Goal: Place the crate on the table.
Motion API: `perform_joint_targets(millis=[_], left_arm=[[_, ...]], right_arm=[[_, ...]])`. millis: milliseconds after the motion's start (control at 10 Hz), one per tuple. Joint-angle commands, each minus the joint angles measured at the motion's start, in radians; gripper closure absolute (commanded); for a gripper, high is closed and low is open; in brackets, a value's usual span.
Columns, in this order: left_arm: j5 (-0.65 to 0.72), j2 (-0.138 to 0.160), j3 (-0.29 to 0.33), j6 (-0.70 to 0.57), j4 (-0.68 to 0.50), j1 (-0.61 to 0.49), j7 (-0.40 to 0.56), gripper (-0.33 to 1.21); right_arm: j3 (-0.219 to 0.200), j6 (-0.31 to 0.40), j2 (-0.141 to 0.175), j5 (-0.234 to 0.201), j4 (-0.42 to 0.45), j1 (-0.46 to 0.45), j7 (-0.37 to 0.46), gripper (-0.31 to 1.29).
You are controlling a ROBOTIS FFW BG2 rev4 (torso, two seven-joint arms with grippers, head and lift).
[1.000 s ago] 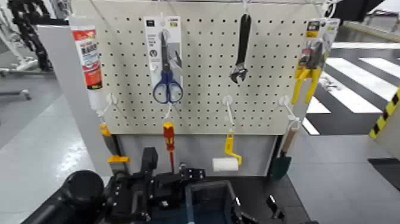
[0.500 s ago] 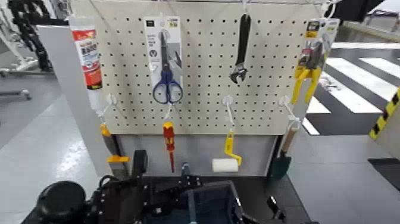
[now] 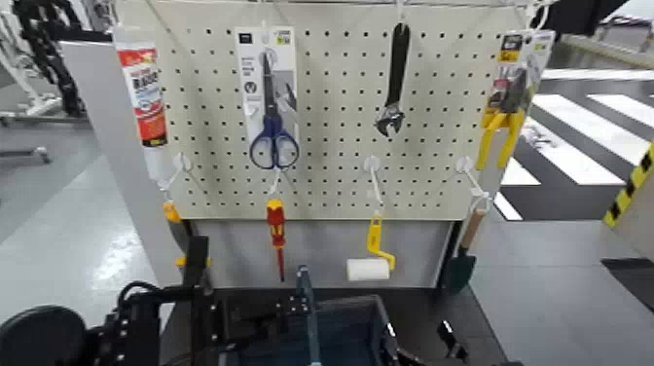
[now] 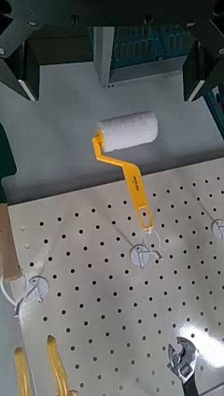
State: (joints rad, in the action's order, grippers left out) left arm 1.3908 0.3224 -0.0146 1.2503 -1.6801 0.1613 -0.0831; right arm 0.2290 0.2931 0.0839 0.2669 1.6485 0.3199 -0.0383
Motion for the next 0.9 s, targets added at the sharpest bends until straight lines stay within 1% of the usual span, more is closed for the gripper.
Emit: perform_joint_targets(millis=[100,200,300,400,500,600,700,800,900], left_arm=[[-0.248,-0.011,0.025,-0.098,-0.164,-0.094,0.003,0.27],[-0.371,-0.02,0.021,-0.163,-0.211,-0.124,-0.007,0.27],[-0.513,-0.032,0.013,-0.236,-0.24,-0.155,-0.046,0.27],[-0.601,-0.036,-0.007,-0.345,-0.245,-0.193,-0.069,0.27],[-0.69,-0.045,-0.028,-0.485,-0.245,-0.241,-0.069,0.27],[-0.835,-0.069,-0.034,-0.672,-0.236,-0.292,-0.103,0.27],[-0.895,-0.098,-0.039,-0.845,-0.199,-0.339,-0.104,0.27],[-0.984,-0.123,-0.036,-0.911,-0.191,-0.367,-0.106,0.27],[-1.062,-0.138,-0.033,-0.98,-0.187,-0.387,-0.122,0.27]], right_arm=[[-0.002,0.0,0.0,0.0,0.001,0.001,0.0,0.14],[-0.002,0.0,0.0,0.0,0.001,0.001,0.0,0.14],[-0.004,0.0,0.0,0.0,0.002,0.002,0.0,0.14],[-0.004,0.0,0.002,0.0,0.002,0.002,0.0,0.14],[-0.005,0.001,0.002,0.0,0.002,0.002,-0.002,0.14],[-0.005,0.005,0.002,0.0,0.002,0.002,0.0,0.14],[-0.007,0.005,0.002,0.0,0.002,0.002,0.0,0.14],[-0.007,0.006,0.004,0.0,0.002,0.002,-0.002,0.14],[-0.007,0.006,0.004,0.0,0.002,0.004,-0.002,0.14]])
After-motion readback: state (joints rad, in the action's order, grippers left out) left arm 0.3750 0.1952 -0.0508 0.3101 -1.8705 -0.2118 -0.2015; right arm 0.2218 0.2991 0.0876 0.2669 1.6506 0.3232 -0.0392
